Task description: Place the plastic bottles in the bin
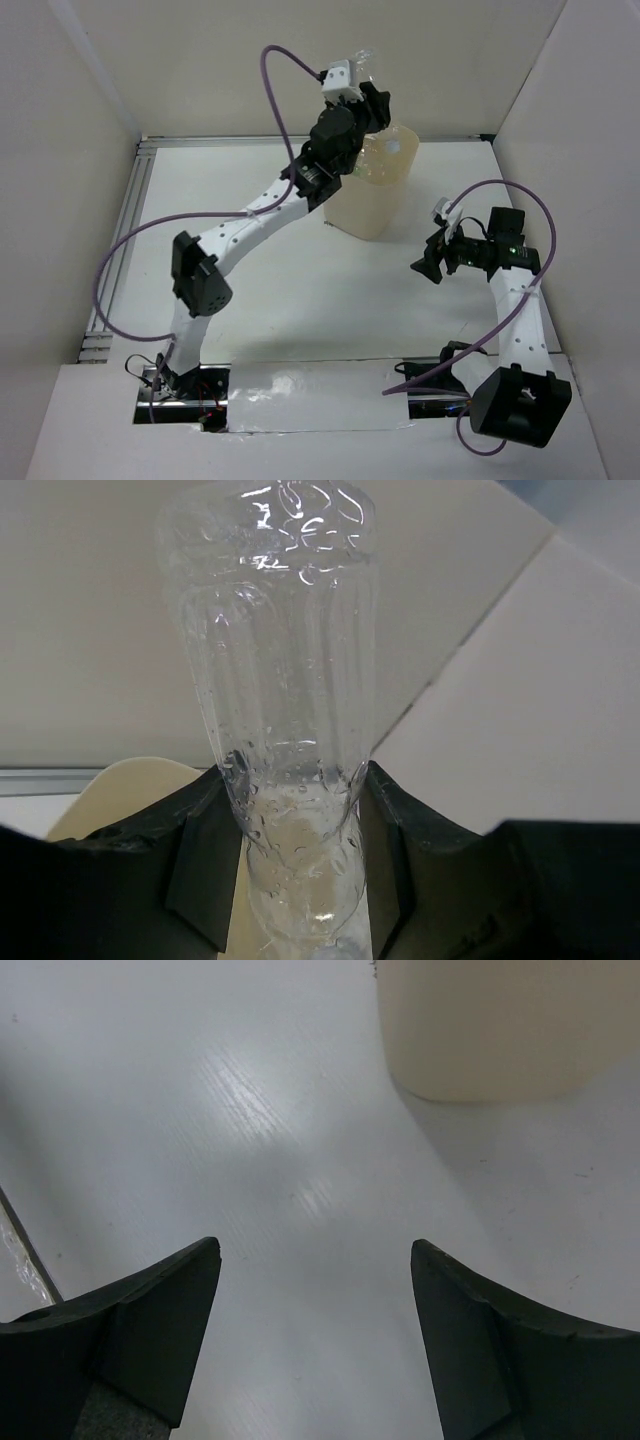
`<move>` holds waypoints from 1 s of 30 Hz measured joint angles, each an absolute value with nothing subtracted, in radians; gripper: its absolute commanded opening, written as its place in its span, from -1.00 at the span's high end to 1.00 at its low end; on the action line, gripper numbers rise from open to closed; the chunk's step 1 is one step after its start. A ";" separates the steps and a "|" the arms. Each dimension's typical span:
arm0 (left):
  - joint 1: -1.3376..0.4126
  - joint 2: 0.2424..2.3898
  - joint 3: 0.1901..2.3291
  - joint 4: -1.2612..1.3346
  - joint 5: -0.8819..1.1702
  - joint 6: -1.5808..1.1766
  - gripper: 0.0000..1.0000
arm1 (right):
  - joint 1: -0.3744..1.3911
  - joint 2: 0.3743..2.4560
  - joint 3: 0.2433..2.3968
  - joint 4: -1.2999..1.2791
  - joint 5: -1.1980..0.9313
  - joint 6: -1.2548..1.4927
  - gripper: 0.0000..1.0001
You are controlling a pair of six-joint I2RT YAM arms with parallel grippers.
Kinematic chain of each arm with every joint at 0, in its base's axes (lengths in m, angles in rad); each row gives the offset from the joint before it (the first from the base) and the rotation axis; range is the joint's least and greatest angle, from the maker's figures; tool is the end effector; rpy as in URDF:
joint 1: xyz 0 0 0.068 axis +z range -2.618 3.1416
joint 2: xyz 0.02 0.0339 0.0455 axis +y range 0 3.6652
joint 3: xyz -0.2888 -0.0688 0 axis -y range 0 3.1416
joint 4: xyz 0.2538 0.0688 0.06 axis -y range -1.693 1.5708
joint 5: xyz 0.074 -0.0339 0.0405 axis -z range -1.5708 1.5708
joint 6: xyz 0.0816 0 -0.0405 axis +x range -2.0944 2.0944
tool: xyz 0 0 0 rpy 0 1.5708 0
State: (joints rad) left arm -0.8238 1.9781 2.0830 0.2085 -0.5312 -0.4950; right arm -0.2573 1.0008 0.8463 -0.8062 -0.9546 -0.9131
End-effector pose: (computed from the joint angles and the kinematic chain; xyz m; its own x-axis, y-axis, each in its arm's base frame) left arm 0.3822 -0.3519 0.5094 0.0393 -0.6453 -0.7629 0.3681 0.7192 -0.5893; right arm 0.2042 0.0151 0.2776 -0.2431 -0.4090 -0.8796 -0.8138 0.5794 -0.0446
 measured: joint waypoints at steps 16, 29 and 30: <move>-0.788 2.305 2.312 0.169 -0.560 -0.346 -1.00 | -0.257 0.944 0.805 -0.803 -0.953 -0.896 -0.98; -0.815 1.538 1.623 0.206 -0.455 -0.324 -1.00 | -0.257 0.944 0.813 -0.662 -0.730 -0.503 -0.98; -0.809 1.430 1.525 0.192 -0.440 -0.334 -1.00 | -0.257 0.944 0.820 -0.648 -0.693 -0.465 -0.98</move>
State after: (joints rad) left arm -0.8093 1.4300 1.5249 0.1925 -0.4400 -0.3340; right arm -0.2573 0.9443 0.8196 -0.6479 -0.6933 -0.4652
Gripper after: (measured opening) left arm 1.000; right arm 0.992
